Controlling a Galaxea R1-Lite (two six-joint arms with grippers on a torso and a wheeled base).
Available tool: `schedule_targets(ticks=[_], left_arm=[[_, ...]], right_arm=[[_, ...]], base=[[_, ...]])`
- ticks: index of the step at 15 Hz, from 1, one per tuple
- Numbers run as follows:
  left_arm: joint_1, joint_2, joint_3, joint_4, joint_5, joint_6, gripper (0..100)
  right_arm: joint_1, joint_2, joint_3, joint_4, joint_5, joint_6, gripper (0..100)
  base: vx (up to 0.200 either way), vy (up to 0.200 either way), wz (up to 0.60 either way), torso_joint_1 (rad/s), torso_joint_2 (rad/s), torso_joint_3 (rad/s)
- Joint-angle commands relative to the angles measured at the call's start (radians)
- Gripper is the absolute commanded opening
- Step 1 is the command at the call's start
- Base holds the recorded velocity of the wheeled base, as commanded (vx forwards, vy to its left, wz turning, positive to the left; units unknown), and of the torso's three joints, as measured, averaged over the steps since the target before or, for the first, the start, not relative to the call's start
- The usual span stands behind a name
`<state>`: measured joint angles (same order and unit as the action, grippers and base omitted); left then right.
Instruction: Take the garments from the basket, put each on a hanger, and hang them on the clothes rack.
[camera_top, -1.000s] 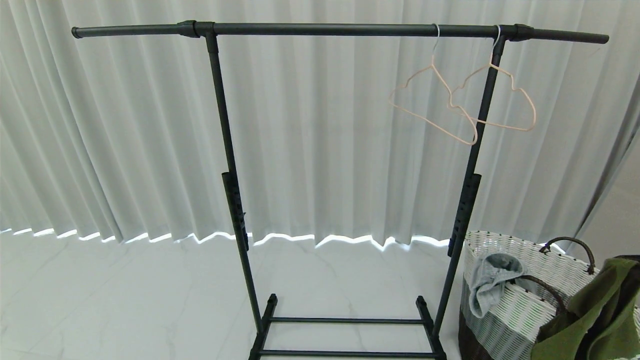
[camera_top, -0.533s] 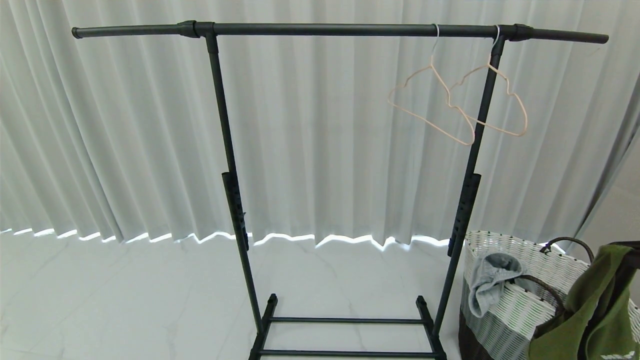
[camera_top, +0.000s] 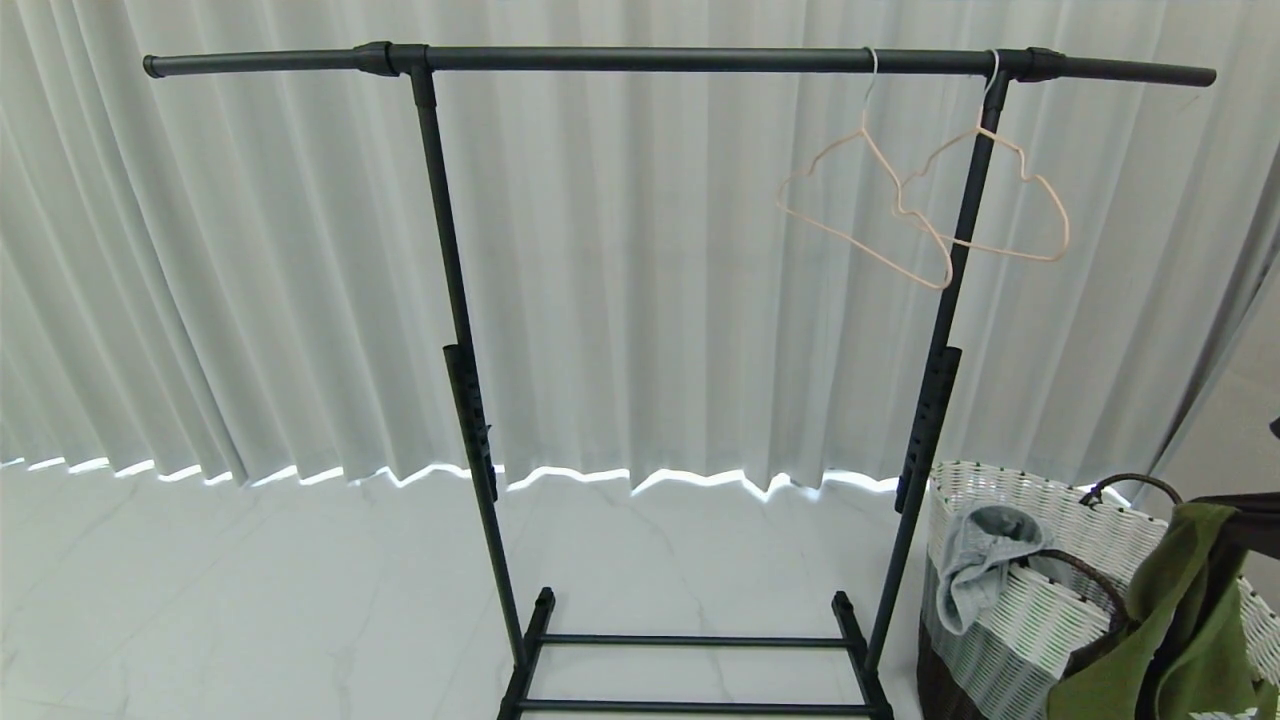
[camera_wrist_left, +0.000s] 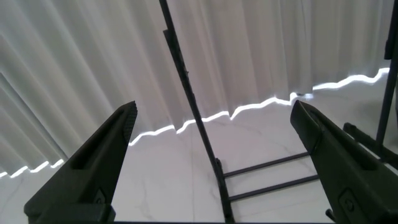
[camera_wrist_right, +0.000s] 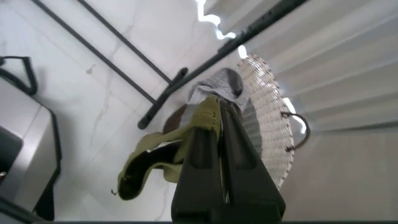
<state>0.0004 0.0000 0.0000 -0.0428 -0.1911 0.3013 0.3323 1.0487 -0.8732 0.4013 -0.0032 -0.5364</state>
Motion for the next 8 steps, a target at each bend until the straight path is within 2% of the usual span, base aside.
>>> schedule_targets(ticks=[1,3,4,5,8], left_arm=[[0.001,0.000,0.000,0.000,0.002,-0.001,100],[0.001,0.000,0.000,0.000,0.015,0.015,100],[0.000,0.000,-0.034,0.000,0.022,0.006,100],[-0.002,0.037,-0.100,0.006,0.021,-0.053,100],[-0.011,0.371,-0.350,0.001,-0.001,-0.156,100]], right_arm=[[0.011,-0.001,0.022,-0.006,0.009,-0.001,0],[0.013,-0.007,0.036,-0.010,0.009,-0.001,0],[0.020,-0.012,0.039,-0.012,0.009,0.001,0],[0.020,-0.012,0.034,-0.015,0.009,0.001,0],[0.024,-0.010,0.013,-0.035,0.043,0.006,0]], base=[[0.000,0.000,0.00,0.000,0.00,0.000],[0.000,0.000,0.00,0.000,0.00,0.000],[0.000,0.000,0.00,0.000,0.00,0.000],[0.000,0.000,0.00,0.000,0.00,0.000],[0.000,0.000,0.00,0.000,0.00,0.000]])
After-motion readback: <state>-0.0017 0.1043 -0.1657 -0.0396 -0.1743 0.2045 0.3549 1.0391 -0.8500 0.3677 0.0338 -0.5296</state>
